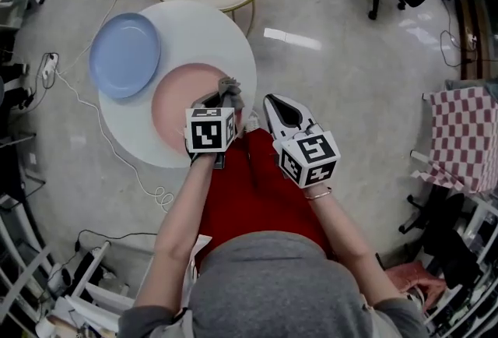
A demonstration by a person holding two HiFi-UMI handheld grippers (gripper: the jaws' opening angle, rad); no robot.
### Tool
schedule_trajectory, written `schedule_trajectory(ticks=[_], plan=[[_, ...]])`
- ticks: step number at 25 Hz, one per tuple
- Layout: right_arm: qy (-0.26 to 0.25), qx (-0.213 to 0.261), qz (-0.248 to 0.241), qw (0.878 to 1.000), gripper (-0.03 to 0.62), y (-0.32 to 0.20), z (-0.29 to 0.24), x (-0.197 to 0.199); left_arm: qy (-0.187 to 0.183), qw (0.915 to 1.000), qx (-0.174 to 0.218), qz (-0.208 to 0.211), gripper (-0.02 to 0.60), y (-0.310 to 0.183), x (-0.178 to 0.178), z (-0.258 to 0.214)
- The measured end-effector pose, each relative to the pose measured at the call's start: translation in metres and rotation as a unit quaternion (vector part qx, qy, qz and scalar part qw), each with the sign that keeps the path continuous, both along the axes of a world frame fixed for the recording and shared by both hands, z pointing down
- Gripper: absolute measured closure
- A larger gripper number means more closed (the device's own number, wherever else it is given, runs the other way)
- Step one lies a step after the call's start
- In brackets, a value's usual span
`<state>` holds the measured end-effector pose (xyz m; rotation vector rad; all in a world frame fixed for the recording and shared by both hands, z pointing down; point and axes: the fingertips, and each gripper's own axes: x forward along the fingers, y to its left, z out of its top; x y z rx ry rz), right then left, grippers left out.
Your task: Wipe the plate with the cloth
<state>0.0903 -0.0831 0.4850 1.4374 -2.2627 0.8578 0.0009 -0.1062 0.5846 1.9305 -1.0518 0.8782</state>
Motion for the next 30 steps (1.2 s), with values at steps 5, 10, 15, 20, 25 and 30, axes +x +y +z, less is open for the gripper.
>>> schedule_trajectory(ticks=[5, 10, 15, 20, 25, 30], plan=[[-0.005, -0.006, 0.014, 1.0, 0.565, 0.002, 0.003, 0.017, -0.039, 0.9988, -0.013, 0.027, 0.548, 0.002, 0.007, 0.024], [-0.014, -0.009, -0.009, 1.0, 0.565, -0.006, 0.004, 0.002, -0.065, 0.9977, -0.012, 0.016, 0.547, -0.001, -0.014, 0.025], [-0.019, -0.011, -0.059, 0.998, 0.565, -0.015, 0.004, -0.03, -0.074, 0.9962, -0.024, -0.04, 0.548, 0.002, -0.058, 0.025], [-0.02, -0.019, -0.103, 0.994, 0.565, -0.019, 0.008, -0.067, -0.078, 0.9921, -0.033, -0.092, 0.548, 0.013, -0.105, 0.025], [-0.021, -0.024, -0.148, 0.988, 0.565, -0.022, 0.01, -0.101, -0.083, 0.9872, -0.034, -0.132, 0.546, 0.023, -0.135, 0.026], [-0.016, -0.026, -0.164, 0.986, 0.565, -0.023, 0.011, -0.121, -0.084, 0.9851, -0.027, -0.148, 0.548, 0.025, -0.153, 0.021]])
